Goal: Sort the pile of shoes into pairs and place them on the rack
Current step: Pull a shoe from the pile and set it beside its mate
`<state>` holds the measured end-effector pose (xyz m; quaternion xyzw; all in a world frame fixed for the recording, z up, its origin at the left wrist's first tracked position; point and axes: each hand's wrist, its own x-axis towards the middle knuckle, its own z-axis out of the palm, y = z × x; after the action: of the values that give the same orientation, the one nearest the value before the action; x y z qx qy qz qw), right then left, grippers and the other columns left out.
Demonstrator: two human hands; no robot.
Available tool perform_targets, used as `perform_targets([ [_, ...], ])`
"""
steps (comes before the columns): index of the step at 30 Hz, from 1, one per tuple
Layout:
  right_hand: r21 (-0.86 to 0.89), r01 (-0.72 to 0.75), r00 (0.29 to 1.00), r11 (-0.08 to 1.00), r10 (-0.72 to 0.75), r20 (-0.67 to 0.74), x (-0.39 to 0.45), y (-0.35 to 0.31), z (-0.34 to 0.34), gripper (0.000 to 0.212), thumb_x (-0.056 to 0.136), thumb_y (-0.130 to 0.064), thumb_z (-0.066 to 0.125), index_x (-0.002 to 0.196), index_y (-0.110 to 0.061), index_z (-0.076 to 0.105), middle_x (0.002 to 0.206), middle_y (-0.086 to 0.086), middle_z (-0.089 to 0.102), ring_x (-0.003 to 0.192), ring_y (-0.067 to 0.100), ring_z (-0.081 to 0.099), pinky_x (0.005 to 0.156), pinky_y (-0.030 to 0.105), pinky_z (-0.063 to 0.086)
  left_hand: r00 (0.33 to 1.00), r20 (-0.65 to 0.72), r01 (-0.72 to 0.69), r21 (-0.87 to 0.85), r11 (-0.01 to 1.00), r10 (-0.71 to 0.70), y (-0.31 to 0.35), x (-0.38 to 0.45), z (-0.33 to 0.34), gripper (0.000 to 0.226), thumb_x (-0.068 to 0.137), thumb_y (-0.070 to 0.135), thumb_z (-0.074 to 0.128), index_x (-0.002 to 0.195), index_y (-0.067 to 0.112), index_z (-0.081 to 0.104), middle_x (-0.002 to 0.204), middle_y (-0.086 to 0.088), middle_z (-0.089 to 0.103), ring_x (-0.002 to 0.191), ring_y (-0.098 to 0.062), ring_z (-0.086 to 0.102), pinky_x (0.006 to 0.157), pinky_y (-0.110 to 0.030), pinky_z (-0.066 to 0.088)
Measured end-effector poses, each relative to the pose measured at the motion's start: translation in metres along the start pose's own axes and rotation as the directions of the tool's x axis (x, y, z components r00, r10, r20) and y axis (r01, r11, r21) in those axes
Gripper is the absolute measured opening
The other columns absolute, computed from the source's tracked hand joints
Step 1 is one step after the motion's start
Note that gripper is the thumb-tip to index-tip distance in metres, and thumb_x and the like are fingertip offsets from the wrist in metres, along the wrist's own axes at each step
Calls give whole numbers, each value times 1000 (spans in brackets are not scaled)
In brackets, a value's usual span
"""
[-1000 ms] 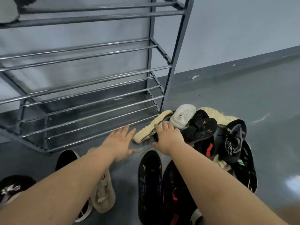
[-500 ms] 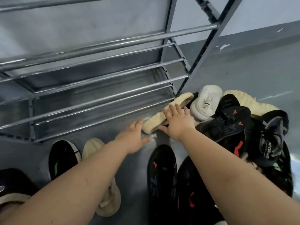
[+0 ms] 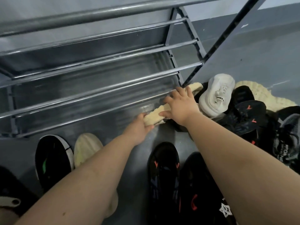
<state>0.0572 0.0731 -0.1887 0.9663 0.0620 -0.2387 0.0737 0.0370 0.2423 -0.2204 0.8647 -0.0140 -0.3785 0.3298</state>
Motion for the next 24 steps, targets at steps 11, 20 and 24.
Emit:
perform_targets([
  [11,54,-46,999,997,48,-22,0,-6,-8,63,89,-67,33,134,-25,46,138,8,42,135,31,26,117,51,2,997,-72,-35,36,999,38,-7,-4,-7,48,95,36,48,137,17,35,136,-9,46,122,-26,47,97,-33,37],
  [20,178,-35,987,983,63,-151,-29,-34,-41,61,90,-66,32,128,-22,49,132,11,45,131,32,32,117,50,10,957,-203,-166,205,964,208,-17,-51,-62,51,94,37,50,138,17,36,137,-8,46,123,-24,47,96,-31,37],
  [24,194,18,974,981,27,-227,-60,-57,-56,59,90,-65,33,125,-22,51,128,10,48,127,31,35,116,49,12,949,-224,-157,278,948,223,-24,-97,-73,50,95,39,47,137,14,35,136,-9,48,121,-25,48,94,-33,38],
])
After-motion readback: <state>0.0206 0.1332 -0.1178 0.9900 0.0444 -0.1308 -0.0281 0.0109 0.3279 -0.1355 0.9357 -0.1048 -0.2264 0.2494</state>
